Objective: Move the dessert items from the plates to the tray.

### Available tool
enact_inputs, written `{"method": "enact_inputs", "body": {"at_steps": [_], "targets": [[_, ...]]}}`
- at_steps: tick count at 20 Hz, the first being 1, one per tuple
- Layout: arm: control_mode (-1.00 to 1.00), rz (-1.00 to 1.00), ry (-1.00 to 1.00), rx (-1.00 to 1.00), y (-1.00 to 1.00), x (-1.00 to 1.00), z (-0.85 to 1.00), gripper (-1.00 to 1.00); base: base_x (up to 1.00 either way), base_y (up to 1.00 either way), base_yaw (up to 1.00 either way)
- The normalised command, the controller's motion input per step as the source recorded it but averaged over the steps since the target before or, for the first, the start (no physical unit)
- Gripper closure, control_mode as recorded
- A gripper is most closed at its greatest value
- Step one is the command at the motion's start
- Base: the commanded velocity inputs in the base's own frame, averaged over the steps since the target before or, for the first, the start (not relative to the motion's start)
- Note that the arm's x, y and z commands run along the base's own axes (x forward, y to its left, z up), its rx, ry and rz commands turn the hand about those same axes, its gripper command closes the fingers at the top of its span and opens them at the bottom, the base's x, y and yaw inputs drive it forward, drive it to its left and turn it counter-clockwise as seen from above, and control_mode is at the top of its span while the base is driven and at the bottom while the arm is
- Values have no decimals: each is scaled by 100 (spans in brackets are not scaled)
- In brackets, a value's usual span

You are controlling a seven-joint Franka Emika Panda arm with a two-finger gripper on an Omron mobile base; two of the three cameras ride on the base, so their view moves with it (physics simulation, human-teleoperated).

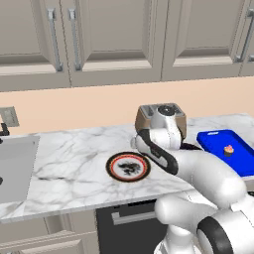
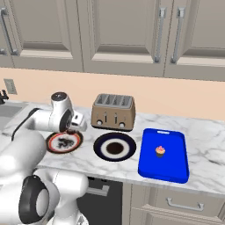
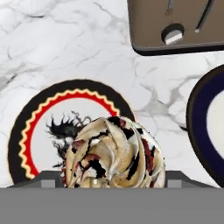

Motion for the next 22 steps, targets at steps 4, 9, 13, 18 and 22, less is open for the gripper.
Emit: {"method": "enact_inputs", "body": {"at_steps": [4,9,13,18,22], "targets": [[-100,0,0,0,-78,-32,50,100,0,0,0],[-100,0,0,0,-92,-29,31,100,0,0,0],[-100,0,0,-2,-96,-27,12,100,0,0,0],[-100,-4,0,-5,-92,-13,1,100,0,0,0],[-100,-5,0,-7,-94,0,0,100,0,0,0]]}}
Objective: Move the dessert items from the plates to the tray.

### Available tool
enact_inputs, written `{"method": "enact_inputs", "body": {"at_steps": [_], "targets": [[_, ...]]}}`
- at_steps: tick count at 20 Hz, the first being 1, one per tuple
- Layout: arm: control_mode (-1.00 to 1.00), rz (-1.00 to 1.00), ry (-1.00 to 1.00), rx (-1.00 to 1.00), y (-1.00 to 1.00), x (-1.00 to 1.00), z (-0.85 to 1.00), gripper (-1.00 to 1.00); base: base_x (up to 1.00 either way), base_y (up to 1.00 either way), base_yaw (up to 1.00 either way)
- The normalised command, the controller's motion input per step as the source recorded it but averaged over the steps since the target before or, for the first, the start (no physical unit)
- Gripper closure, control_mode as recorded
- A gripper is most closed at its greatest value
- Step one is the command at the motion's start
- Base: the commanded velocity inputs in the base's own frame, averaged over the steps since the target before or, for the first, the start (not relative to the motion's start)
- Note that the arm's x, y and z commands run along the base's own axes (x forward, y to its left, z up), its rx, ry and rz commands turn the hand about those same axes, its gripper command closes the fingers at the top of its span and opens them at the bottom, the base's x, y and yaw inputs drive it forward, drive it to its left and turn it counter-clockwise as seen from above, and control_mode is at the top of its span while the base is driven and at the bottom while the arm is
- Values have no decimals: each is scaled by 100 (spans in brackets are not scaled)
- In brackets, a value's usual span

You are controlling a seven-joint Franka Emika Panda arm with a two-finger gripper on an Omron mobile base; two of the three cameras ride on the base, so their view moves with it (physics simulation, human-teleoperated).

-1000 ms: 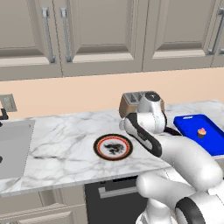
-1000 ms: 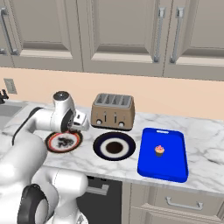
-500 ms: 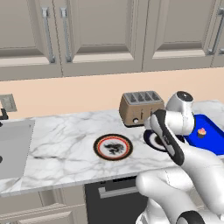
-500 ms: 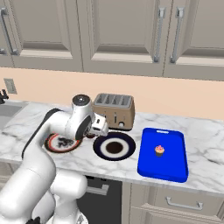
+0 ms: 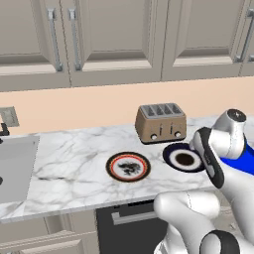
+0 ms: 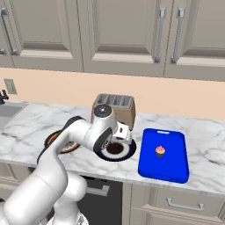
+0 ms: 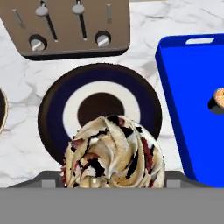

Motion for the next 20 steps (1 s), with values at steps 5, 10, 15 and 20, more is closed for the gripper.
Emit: {"method": "enact_inputs", "body": {"at_steps": [5,10,15,20], "targets": [[-100,-6,2,-6,-85,0,9,100,0,0,0],[-100,-8,12,-3,-55,0,29,100,0,0,0],[-100,-7,16,0,-35,0,18,100,0,0,0],[-100,-2,6,0,-38,16,-3,100,0,0,0]]}}
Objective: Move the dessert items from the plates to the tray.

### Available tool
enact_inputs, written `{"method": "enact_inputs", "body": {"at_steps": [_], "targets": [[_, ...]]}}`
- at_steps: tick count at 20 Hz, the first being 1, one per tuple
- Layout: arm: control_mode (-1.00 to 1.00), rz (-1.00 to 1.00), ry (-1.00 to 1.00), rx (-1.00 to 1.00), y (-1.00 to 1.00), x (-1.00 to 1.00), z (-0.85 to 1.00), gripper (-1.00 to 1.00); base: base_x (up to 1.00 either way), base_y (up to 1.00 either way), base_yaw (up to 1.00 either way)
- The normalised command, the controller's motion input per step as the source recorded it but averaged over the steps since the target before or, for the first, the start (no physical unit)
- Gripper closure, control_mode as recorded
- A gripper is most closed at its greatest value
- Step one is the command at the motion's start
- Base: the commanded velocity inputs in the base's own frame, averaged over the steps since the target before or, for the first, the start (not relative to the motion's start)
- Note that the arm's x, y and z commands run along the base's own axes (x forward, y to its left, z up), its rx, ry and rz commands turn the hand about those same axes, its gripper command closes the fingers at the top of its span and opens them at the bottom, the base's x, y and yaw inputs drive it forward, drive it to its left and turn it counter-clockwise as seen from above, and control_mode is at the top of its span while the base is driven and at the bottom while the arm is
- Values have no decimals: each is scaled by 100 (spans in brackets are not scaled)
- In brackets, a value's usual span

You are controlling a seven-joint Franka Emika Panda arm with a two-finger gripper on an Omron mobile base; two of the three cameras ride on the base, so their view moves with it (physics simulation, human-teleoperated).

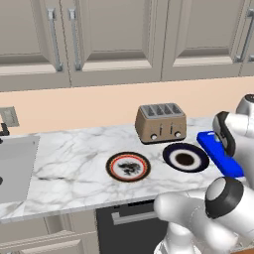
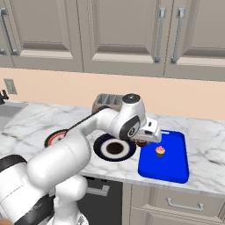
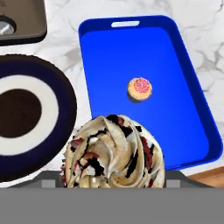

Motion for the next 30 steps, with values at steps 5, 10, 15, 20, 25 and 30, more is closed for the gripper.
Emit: {"method": "enact_inputs", "body": {"at_steps": [5,10,15,20,25,30], "targets": [[-100,0,6,0,-45,32,-18,100,0,0,0],[-100,0,8,4,-62,23,-46,100,0,0,0],[-100,0,11,5,-59,5,-46,100,0,0,0],[-100,0,5,2,-28,9,-37,100,0,0,0],[-100,1,0,3,-11,4,-39,100,0,0,0],[-100,2,0,4,-6,0,-38,100,0,0,0]]}}
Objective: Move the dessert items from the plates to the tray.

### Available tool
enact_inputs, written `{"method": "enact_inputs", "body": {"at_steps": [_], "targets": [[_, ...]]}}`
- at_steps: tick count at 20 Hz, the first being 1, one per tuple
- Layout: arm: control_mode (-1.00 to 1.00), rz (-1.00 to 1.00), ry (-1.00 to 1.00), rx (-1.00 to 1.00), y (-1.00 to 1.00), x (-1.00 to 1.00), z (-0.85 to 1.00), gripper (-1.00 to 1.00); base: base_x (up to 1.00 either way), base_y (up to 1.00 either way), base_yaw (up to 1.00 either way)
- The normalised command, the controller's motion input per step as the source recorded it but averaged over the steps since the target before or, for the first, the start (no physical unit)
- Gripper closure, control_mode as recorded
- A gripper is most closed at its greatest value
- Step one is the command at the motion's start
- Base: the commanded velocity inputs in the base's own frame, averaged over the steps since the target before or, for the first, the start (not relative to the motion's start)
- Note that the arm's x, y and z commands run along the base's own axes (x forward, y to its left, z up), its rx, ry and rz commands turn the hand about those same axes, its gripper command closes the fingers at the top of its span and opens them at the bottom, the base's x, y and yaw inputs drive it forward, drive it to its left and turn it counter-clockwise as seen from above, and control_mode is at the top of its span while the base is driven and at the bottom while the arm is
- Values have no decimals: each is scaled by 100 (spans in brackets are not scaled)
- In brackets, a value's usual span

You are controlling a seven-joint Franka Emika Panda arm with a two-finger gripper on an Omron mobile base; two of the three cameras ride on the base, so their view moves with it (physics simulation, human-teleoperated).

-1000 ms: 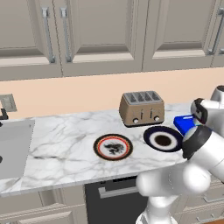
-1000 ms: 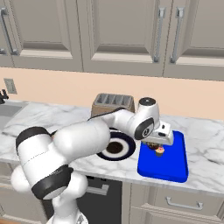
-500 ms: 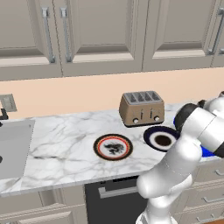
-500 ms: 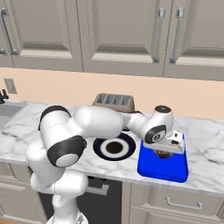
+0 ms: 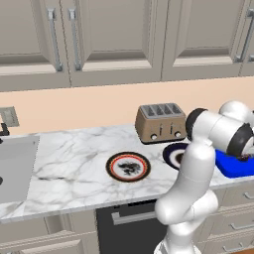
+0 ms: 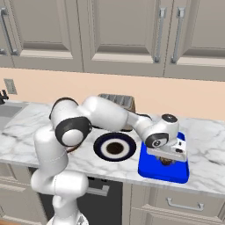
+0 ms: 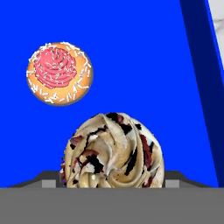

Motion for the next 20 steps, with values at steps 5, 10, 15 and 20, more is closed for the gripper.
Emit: {"method": "enact_inputs", "body": {"at_steps": [5,10,15,20], "targets": [[-100,0,0,0,0,2,-13,100,0,0,0],[-100,0,3,0,0,2,-16,100,0,0,0],[-100,0,1,0,0,3,-23,100,0,0,0],[-100,0,0,0,0,3,-21,100,0,0,0]]}}
